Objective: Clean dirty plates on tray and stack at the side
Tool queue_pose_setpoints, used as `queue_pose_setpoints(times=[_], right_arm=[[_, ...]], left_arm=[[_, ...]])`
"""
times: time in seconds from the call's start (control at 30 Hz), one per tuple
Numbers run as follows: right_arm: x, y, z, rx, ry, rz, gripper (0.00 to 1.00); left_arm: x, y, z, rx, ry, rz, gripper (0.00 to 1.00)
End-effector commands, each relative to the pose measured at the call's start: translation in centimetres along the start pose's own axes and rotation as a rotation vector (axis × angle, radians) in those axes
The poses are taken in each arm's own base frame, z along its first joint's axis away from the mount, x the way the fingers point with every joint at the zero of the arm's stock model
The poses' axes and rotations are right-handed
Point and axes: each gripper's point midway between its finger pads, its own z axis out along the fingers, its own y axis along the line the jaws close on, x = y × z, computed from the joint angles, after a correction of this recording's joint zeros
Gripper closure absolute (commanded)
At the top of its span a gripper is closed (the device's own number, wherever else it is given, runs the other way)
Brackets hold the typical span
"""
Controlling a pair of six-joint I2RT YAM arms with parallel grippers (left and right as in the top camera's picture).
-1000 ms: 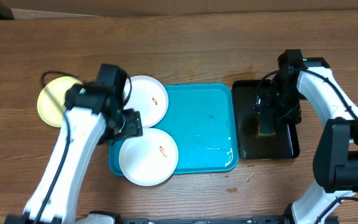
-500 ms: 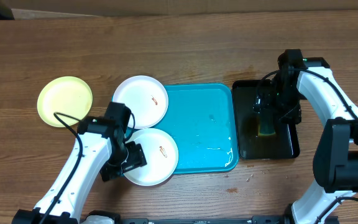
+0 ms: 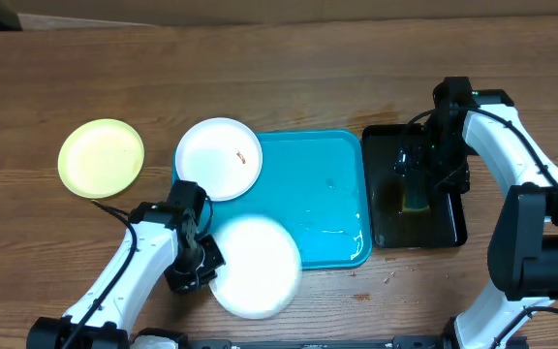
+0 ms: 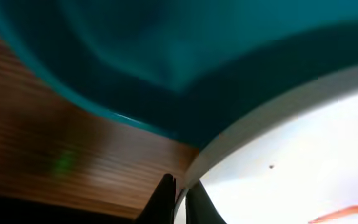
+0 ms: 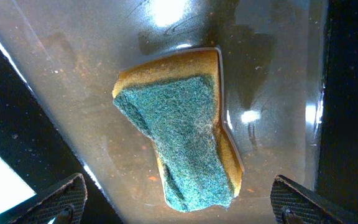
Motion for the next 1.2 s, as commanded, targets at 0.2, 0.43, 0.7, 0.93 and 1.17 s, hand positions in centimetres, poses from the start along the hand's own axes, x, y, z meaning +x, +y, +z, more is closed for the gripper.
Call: queue_pose_setpoints(times=[0.2,0.43,0.7,0.93,1.17], right_arm=[[-0.1,-0.2,-0.7,0.004,-0.026,0.004,0.0],[0.0,-0.2,-0.7,0.005,-0.021,0.005,0.0],[2.1,-1.1,0.7,0.031,0.054,0.02,0.0],[2.5,-1.4,2.0,0.034,0.06,0.044,0.0],[3.0,-1.4,2.0,0.041,0.079,0.082,0.07]], left_arm=[[-0.2,-3.1,-0.1,0.152,0.01,0.056,0.96],[-2.9,-6.4,-0.9,0.297,-0.096,0.088,0.96],[-3.8,-8.9,-1.7,0.381,-0.157,0.148,0.6],[-4.5,-8.3,-1.9,0.287,-0.236,0.305,0.47],[-5.9,-7.1,-1.9,0.201,-0.303,0.304,0.48]])
